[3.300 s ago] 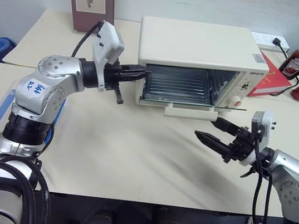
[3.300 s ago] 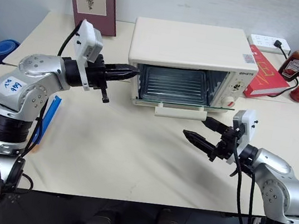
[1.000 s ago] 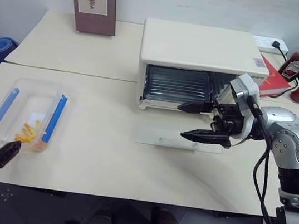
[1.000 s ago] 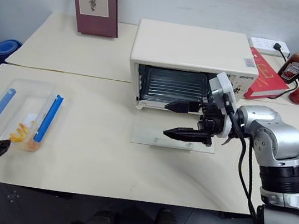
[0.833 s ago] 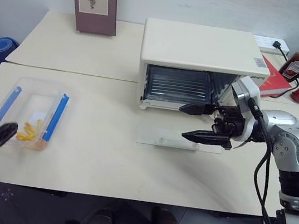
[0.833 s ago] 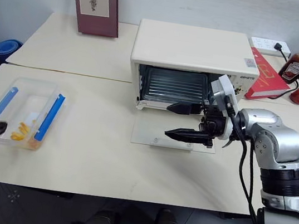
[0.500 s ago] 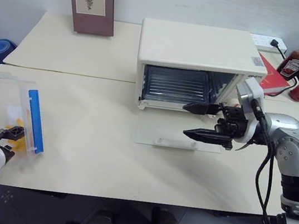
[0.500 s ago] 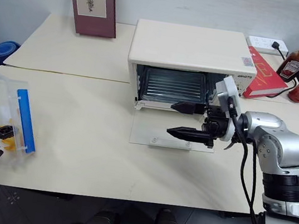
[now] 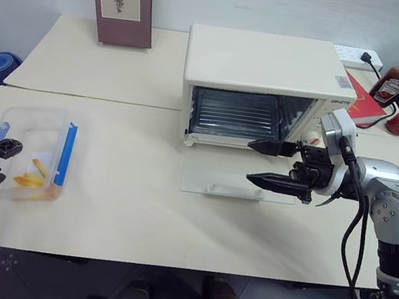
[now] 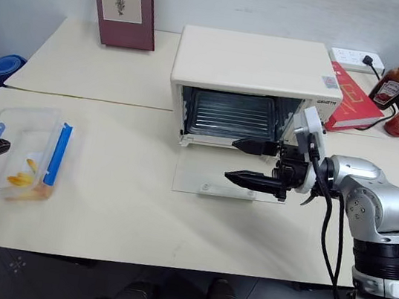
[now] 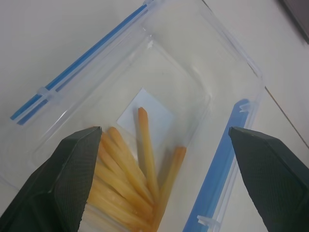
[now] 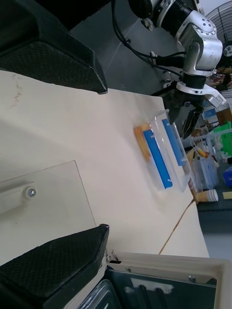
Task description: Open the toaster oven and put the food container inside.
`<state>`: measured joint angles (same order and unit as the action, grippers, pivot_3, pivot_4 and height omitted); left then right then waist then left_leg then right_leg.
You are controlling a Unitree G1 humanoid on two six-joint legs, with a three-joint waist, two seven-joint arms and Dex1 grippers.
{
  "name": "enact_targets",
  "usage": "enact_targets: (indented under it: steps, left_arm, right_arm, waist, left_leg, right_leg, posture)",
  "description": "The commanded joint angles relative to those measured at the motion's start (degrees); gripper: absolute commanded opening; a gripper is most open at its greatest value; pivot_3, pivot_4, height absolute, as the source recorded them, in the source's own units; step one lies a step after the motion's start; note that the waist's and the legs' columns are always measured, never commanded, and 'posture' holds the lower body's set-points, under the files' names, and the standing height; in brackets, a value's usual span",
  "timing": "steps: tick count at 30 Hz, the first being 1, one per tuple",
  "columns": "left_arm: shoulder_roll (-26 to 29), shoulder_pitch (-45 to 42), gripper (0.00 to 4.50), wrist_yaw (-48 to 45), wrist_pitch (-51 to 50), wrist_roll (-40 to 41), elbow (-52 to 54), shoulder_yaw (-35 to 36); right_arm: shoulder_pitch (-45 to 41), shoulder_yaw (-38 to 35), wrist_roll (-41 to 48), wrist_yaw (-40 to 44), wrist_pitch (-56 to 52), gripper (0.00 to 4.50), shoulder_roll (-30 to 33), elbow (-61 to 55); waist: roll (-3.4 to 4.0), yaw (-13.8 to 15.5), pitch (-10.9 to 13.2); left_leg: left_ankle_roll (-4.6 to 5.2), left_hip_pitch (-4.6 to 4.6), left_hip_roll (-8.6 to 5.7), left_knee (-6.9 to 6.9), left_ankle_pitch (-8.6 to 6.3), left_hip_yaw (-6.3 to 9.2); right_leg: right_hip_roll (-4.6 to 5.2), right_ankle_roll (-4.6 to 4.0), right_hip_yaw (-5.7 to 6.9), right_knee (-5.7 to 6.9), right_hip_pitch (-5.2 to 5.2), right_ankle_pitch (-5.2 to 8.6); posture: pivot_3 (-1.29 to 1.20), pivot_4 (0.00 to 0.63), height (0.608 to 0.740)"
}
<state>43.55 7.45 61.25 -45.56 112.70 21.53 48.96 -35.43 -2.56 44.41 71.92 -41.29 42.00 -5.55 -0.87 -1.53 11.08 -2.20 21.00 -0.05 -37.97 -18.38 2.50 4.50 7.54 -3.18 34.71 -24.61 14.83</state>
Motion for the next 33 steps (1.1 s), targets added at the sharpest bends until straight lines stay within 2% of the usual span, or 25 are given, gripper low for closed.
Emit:
enact_targets:
  steps: [1, 5, 9, 10, 16, 19, 23, 26, 33]
  left_arm:
    - [-2.32, 2.08, 4.47, 0.67, 1.99, 0.3, 5.11, 5.16]
    - [-5.23, 7.18, 4.47, -5.14, 4.34, 0.3, 11.34, 9.28]
    - [-7.96, 17.28, 4.47, -6.19, 8.09, 0.3, 15.62, 12.03]
    - [-8.68, 19.09, 4.47, -5.98, 9.56, 0.3, 16.62, 11.87]
    - [-13.38, 28.38, 4.47, -4.76, 19.25, 0.3, 23.44, 7.4]
    - [-12.82, 28.26, 4.47, -3.58, 22.57, 0.3, 24.46, 3.56]
    - [-11.84, 23.21, 4.47, 1.54, 25.7, 0.3, 23.81, -2.9]
    - [-11.74, 18.9, 4.47, 5.79, 26.04, 0.3, 20.94, -5.13]
    - [-10.8, 3.66, 4.47, 11.82, 21.53, 0.3, 10.43, -7.93]
  right_arm:
    - [0.03, -0.61, 1.01, 1.03, 0.33, 4.5, -0.31, -1.72]
    - [-0.98, 0.92, 0.18, 2.23, 0.9, 4.5, -1.76, -0.04]
    - [-2.8, 2.85, -1.05, 3.86, 2.06, 4.5, -3.85, 2.35]
    - [-3.24, 3.21, -1.32, 4.22, 2.31, 4.5, -4.26, 2.81]
    - [-6.11, 4.85, -2.58, 6.19, 3.08, 4.5, -6.36, 5.77]
    - [-6.19, 4.8, -2.67, 6.14, 2.85, 4.5, -6.75, 5.38]
    - [-4.9, 3.39, -1.69, 5.42, 1.74, 4.5, -5.92, 3.35]
    - [-3.23, 1.95, -0.97, 4.27, 0.88, 4.5, -4.97, 1.14]
    - [1.44, -1.94, 2.19, 0.24, -1.69, 4.5, -3.04, -5.65]
  waist:
    - [0.0, -0.04, 0.0]
    - [-0.03, 0.0, -0.01]
    - [-0.01, -0.17, 0.0]
    - [-0.01, -0.04, 0.0]
    - [-0.08, 0.28, -0.03]
    - [-0.09, 0.82, -0.04]
    - [-0.09, 1.28, -0.04]
    - [-0.11, 1.45, -0.05]
    - [-0.12, 1.5, -0.05]
  left_leg:
    - [0.0, 0.01, 0.01, 0.0, 0.0, 0.0]
    - [-0.01, 0.03, 0.02, 0.0, -0.01, -0.01]
    - [0.0, -0.01, 0.02, 0.01, -0.01, -0.08]
    - [0.01, -0.03, 0.02, 0.01, -0.02, -0.1]
    - [0.02, -0.02, 0.01, -0.02, -0.02, -0.04]
    - [0.04, -0.01, -0.03, -0.02, -0.01, -0.02]
    - [0.04, -0.01, -0.03, -0.03, -0.01, -0.04]
    - [0.05, 0.0, -0.03, -0.03, 0.0, -0.01]
    - [0.05, 0.0, -0.03, -0.04, 0.0, 0.0]
  right_leg:
    - [0.01, 0.0, -0.01, -0.03, 0.0, 0.0]
    - [0.02, 0.0, -0.01, -0.07, 0.0, 0.0]
    - [0.02, -0.23, -0.05, -0.09, 0.01, 0.13]
    - [0.02, -0.55, -0.08, -0.08, 0.0, 0.3]
    - [0.03, -0.86, -0.04, -0.14, 0.09, 0.47]
    - [0.03, -0.95, -0.05, -0.18, 0.11, 0.52]
    - [0.02, -0.96, -0.05, -0.18, 0.11, 0.52]
    - [0.01, -0.95, -0.04, -0.17, 0.12, 0.51]
    - [0.0, -0.8, 0.0, -0.13, 0.12, 0.43]
  posture:
    - [0.0, 0.15, 0.74]
    - [0.0, 0.15, 0.74]
    - [0.0, 0.15, 0.74]
    - [0.0, 0.15, 0.74]
    - [0.0, 0.15, 0.74]
    - [0.0, 0.15, 0.74]
    - [0.0, 0.15, 0.74]
    - [0.0, 0.15, 0.74]
    - [0.0, 0.15, 0.74]
